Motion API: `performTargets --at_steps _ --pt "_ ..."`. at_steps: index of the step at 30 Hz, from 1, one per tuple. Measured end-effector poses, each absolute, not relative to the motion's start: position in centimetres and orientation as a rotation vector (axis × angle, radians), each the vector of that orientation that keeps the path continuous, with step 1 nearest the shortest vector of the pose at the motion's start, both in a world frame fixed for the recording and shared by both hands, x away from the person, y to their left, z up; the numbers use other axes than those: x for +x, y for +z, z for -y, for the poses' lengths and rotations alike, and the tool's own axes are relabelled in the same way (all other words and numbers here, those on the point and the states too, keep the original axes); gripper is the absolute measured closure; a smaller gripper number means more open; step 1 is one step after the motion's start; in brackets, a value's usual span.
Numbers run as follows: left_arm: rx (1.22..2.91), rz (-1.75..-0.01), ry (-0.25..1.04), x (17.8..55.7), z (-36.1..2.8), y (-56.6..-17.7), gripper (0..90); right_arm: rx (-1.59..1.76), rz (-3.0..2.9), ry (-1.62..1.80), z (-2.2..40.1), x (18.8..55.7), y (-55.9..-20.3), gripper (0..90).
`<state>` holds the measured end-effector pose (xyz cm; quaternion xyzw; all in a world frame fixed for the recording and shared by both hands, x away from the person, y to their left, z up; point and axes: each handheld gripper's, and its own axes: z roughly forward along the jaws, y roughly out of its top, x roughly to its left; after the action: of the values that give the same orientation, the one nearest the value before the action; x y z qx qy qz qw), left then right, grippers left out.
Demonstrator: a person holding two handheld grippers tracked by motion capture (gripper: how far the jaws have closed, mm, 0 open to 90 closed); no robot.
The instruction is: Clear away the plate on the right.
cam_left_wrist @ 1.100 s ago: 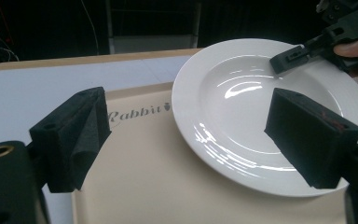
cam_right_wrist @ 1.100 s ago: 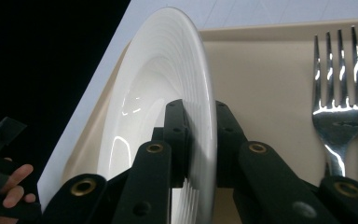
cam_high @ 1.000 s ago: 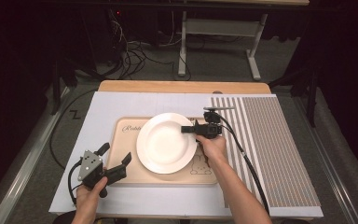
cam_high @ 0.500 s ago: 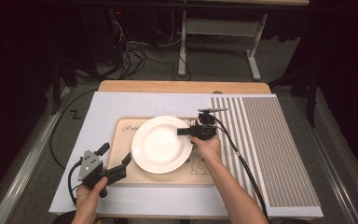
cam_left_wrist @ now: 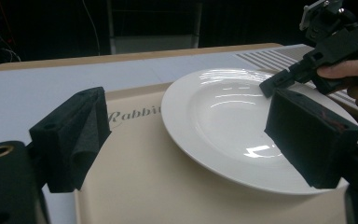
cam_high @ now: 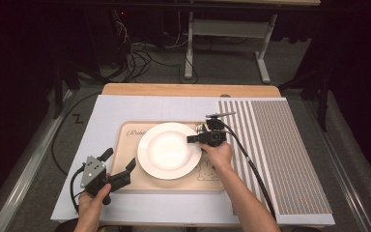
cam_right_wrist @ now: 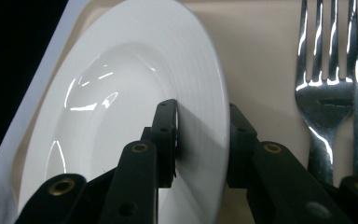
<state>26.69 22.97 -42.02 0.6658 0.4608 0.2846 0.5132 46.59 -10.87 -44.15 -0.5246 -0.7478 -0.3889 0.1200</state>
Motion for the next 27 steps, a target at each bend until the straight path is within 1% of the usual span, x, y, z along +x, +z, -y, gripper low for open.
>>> performTargets --at_steps 5,19,27 --pt "1.599 -1.112 0.689 26.7 -23.0 -42.0 14.3 -1.526 2.228 -1.101 10.8 46.5 -44.6 68.4" --pt "1.596 -1.115 0.692 26.5 -23.1 -42.0 14.3 -1.508 2.237 -1.146 11.2 46.6 -44.2 57.7" --pt "1.593 -1.126 0.695 26.4 -23.3 -42.0 14.3 -1.502 2.212 -1.188 12.2 46.5 -44.3 56.0"
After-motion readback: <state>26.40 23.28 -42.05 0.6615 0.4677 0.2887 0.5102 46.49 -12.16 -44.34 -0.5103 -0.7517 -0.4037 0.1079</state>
